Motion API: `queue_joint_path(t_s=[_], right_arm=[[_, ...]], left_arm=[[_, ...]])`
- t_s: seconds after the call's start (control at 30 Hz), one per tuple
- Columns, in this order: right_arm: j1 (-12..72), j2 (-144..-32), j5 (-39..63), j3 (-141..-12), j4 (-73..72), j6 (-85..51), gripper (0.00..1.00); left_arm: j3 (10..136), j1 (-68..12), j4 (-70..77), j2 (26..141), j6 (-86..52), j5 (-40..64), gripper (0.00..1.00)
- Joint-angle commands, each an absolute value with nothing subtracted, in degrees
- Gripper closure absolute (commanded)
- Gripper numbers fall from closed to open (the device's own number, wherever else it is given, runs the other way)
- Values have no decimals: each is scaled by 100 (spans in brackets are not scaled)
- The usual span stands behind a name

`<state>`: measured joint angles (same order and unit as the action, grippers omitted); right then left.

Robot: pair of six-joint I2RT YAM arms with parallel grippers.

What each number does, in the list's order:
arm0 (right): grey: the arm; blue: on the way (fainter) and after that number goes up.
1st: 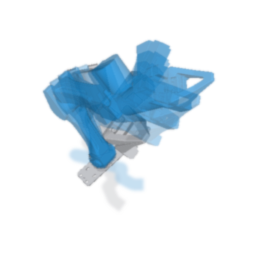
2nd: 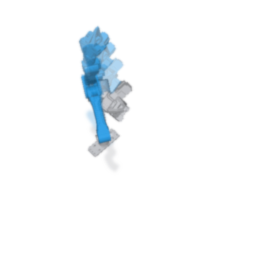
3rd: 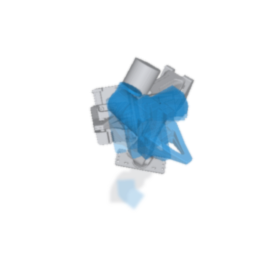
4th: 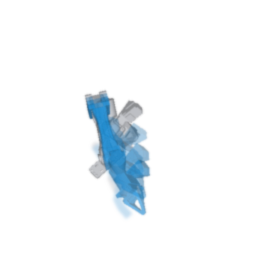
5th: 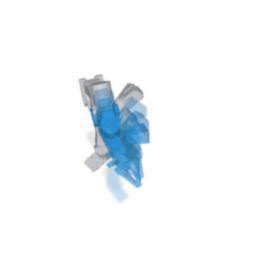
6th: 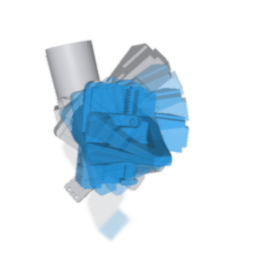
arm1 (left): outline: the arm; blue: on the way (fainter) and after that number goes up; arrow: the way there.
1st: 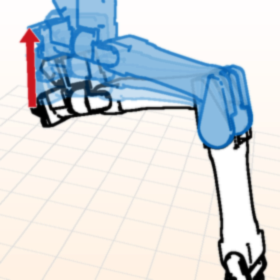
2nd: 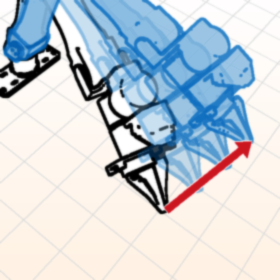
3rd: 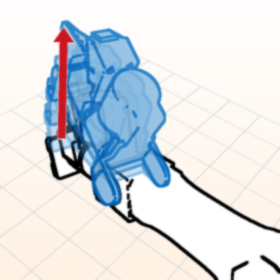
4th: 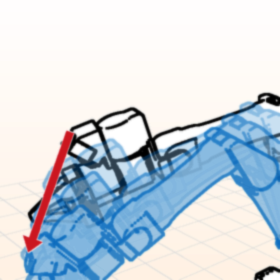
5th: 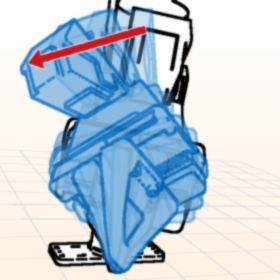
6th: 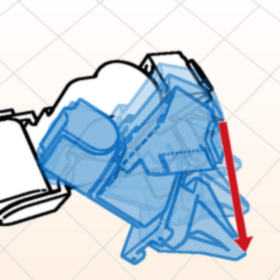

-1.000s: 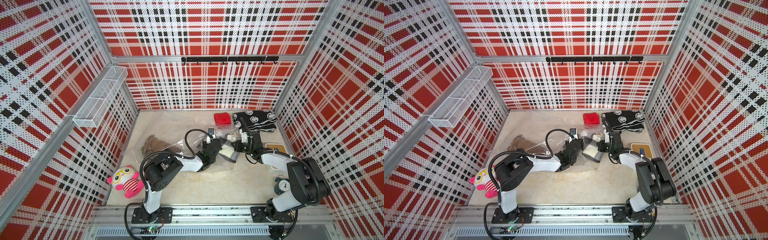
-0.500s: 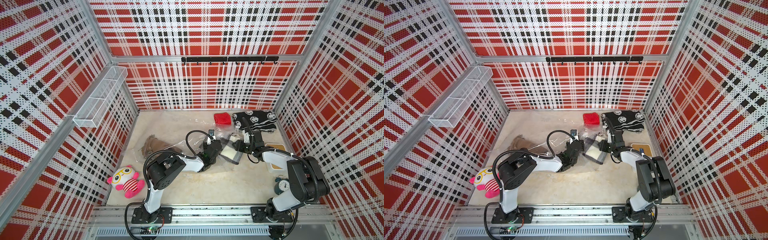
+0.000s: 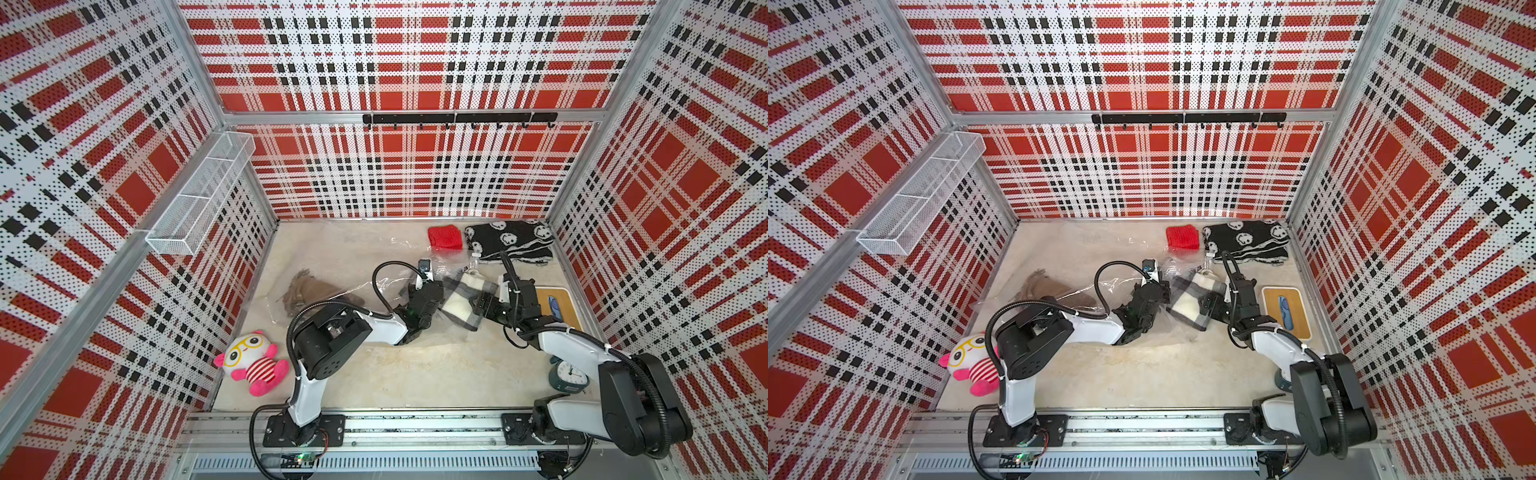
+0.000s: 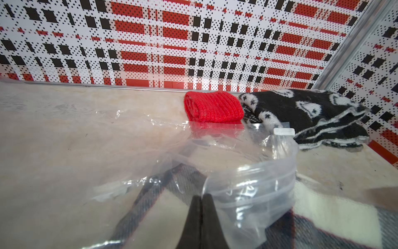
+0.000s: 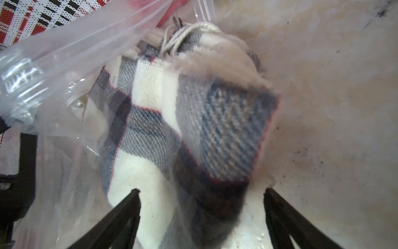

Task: Take the scarf out of the vacuum bag
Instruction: Take out the scarf from the vacuum bag.

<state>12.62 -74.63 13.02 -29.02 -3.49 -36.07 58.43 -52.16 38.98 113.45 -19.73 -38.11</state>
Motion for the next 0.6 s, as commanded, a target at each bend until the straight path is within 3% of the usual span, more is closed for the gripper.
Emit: queue_joint_path(t_s=[0.0,0.13,0.23,0.33,0.57], right_arm=[[1374,-7714,1723,-2732,-1149,-3838,13],[1551,-8503,1976,-3064,-1482,-3776,29],[1554,-8811,2022,-3069,-1846,-3821,66],[1552,-8795,1618,-3220,-1420,-3692,86],[1315,-8375,795,-3649,201,-3255,95]], left_arm=[[5745,-5247,4079,11246,-1944,-3743,100],[5674,-5247,4139,11195,-1977,-3640,100],[5599,-5251,4148,11119,-1989,-3635,100],[5546,-5247,4149,11075,-1980,-3638,100],[5502,-5169,4203,11100,-1994,-3643,100]])
